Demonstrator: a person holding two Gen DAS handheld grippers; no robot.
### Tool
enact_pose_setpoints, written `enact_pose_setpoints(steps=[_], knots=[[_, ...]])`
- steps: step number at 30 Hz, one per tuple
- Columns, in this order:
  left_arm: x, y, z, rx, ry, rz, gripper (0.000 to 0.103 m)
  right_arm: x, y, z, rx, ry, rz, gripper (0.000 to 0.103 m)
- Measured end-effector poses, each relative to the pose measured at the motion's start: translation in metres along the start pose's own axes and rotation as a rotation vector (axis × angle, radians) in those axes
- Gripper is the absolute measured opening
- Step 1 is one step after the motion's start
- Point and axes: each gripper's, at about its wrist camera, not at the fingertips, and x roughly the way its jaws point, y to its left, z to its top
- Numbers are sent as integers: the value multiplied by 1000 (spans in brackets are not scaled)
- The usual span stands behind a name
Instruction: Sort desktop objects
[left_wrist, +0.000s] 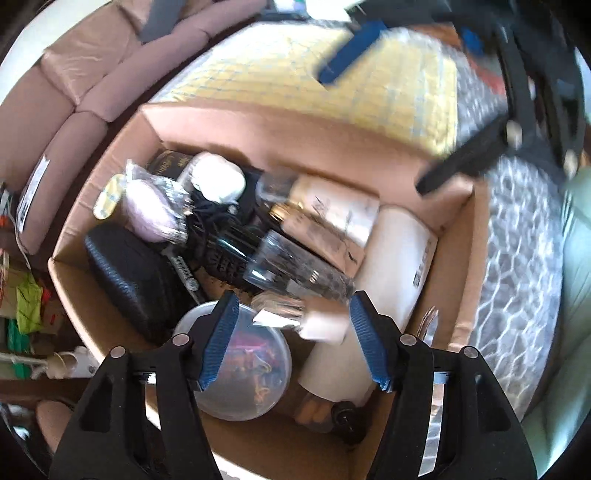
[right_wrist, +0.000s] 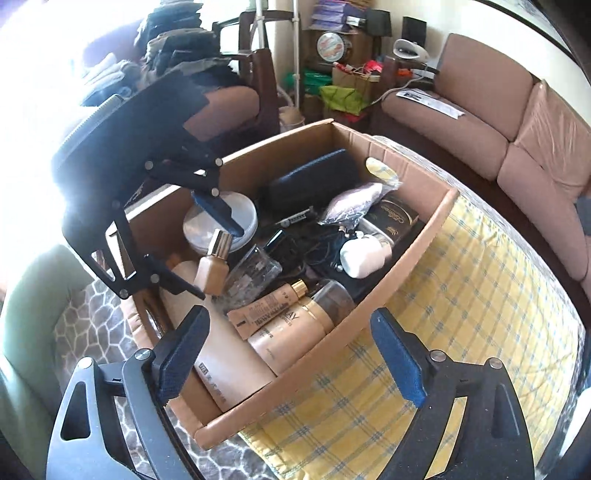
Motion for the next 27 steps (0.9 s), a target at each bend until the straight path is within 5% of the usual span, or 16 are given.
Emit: enact_pose_setpoints(steps=[8,19,22,27], knots=[[-42,40,-14,-266,-125,-14,70,-7,8,-6,79,-31,-2,91],[-52,20,-57,-495,-211,-39,78,-15,24,-8,170,-39,-66,97],[-58,11,-66,-532,-246,-34,98,-21,32,-10,176,-48,-85,98],[-68,-4,-78,-608,-324,-41,103,-30,41,-16,204,-69,-125,103]])
